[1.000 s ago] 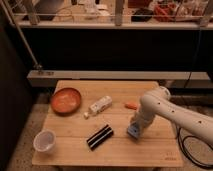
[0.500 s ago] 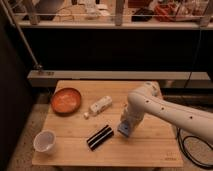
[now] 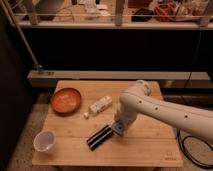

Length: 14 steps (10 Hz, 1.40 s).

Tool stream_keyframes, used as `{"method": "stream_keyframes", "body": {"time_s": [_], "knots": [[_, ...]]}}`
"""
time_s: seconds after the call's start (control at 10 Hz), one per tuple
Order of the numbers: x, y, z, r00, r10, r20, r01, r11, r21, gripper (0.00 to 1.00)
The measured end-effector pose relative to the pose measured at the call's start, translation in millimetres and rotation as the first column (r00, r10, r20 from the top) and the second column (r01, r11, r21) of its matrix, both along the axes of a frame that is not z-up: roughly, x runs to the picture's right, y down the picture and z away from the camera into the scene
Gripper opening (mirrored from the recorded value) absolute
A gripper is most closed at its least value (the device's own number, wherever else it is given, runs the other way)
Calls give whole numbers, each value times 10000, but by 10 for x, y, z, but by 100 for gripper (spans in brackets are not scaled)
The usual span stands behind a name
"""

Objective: Place the white sponge in the ceramic cup

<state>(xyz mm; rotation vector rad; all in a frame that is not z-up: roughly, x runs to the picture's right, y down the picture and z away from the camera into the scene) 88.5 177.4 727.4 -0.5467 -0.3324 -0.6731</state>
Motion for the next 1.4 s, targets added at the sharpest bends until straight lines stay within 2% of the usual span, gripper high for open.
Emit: {"method": "stream_keyframes", "body": {"time_s": [0.3, 0.6, 0.9, 1.2, 1.4], "knots": [[-85, -24, -85, 10000, -63, 60, 62, 9999, 160, 3], [-455, -63, -140, 9997, -161, 191, 156, 9995, 290, 3], [-624, -133, -201, 9995, -206, 246, 196, 9989, 424, 3], [-870, -119, -249, 9977, -530, 423, 510, 9976, 469, 3], [-1049, -117, -289, 9950, -835, 542, 798, 9945, 673, 3]]}}
